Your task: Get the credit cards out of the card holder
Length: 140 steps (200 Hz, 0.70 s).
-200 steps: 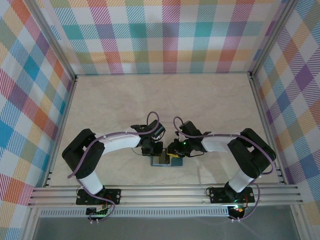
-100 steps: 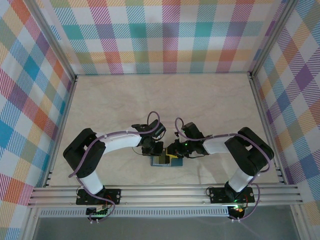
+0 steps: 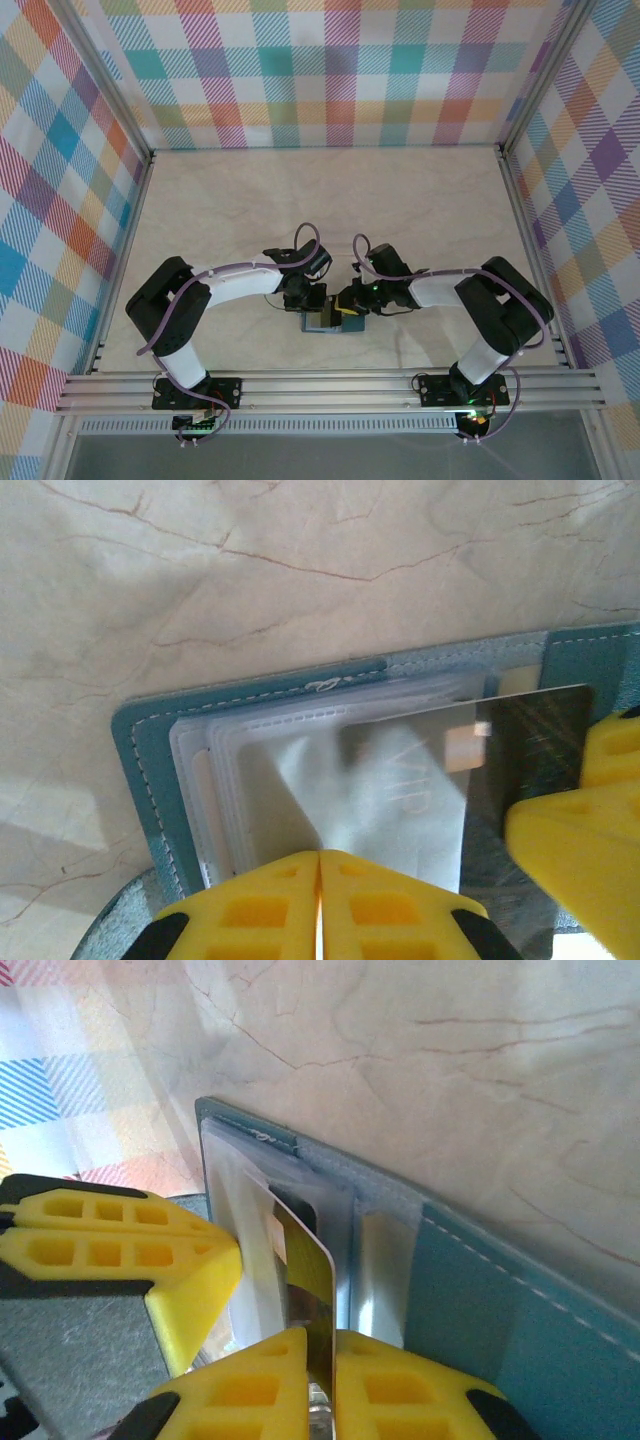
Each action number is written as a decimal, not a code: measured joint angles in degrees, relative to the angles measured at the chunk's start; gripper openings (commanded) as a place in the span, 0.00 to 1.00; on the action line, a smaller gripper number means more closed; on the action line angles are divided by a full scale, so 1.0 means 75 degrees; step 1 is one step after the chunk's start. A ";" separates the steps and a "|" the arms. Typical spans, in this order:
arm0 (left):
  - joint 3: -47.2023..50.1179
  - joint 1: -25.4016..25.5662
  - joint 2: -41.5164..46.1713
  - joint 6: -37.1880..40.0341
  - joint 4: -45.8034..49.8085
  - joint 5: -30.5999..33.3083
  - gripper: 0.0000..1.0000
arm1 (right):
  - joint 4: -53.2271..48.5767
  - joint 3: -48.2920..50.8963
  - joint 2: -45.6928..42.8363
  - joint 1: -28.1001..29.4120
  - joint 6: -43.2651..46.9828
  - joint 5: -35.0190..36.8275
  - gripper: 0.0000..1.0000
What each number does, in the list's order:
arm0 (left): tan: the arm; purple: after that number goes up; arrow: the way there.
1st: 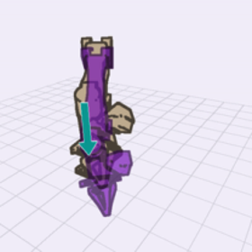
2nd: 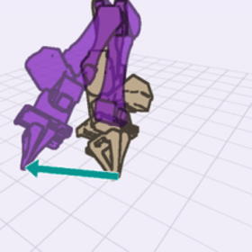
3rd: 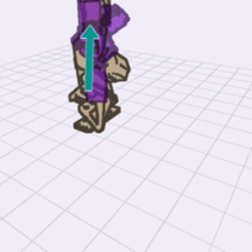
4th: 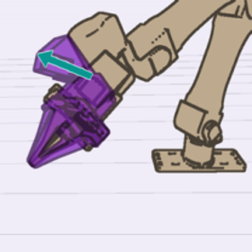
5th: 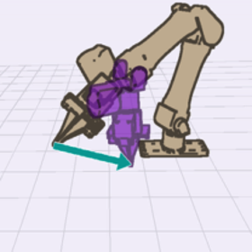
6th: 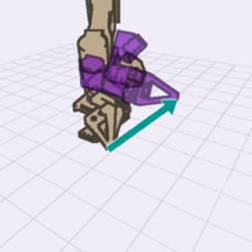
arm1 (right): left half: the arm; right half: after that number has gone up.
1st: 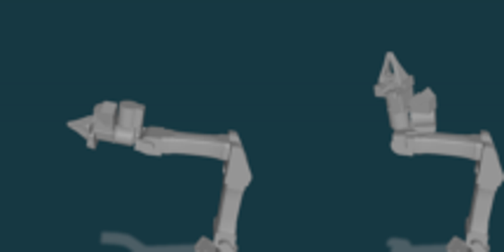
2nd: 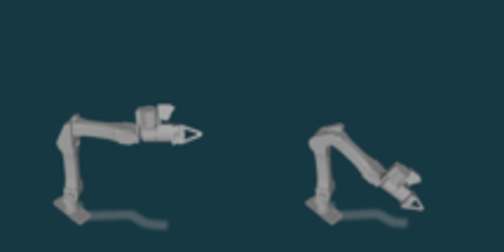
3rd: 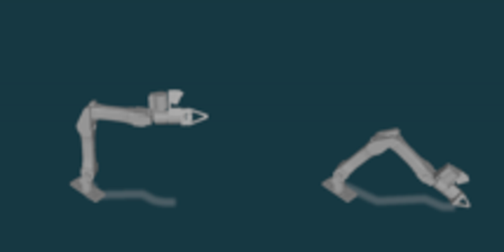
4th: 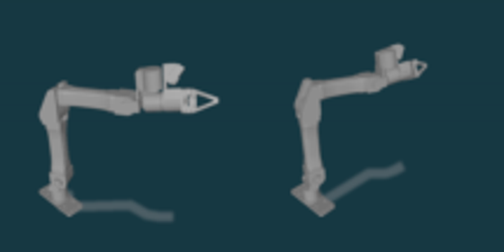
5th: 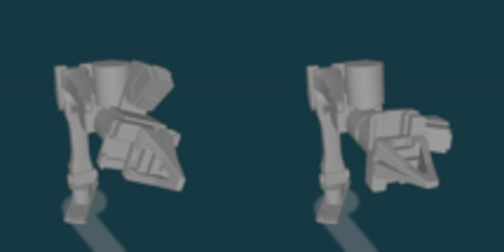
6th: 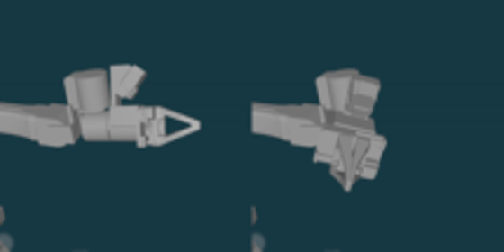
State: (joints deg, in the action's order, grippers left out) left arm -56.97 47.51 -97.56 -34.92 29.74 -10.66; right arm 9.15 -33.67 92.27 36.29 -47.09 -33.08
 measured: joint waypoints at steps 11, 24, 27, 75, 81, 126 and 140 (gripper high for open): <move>0.0044 0.0000 0.0038 -0.0003 -0.0032 0.0000 0.09 | -0.0239 0.0000 -0.0163 -0.0047 0.0134 0.0079 0.13; 0.0090 0.0000 0.0076 -0.0012 -0.0096 0.0000 0.09 | -0.0522 -0.0003 -0.0361 -0.0093 0.0277 0.0166 0.13; 0.0108 0.0000 0.0082 -0.0023 -0.0111 0.0003 0.09 | -0.0580 -0.0006 -0.0399 -0.0099 0.0303 0.0192 0.13; 0.0181 0.0006 0.0175 -0.0058 -0.0146 0.0055 0.12 | -0.1594 -0.0306 -0.0848 -0.0154 0.0831 0.0548 0.13; 0.0154 0.0009 0.0175 -0.0058 -0.0102 0.0064 0.13 | -0.1676 -0.0361 -0.0895 -0.0154 0.0883 0.0562 0.13; -0.0079 0.0015 0.0364 -0.0058 0.0431 0.0391 0.15 | -0.2352 -0.0831 -0.1198 -0.0195 0.1329 0.0775 0.12; -0.0163 0.0015 0.0554 -0.0055 0.0545 0.0533 0.15 | -0.2634 -0.1032 -0.1329 -0.0195 0.1553 0.0933 0.11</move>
State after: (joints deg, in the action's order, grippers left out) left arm -58.19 47.62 -93.41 -35.33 33.82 -6.66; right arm -10.61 -41.41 82.30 34.83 -35.44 -26.09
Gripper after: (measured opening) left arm 0.145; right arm 0.118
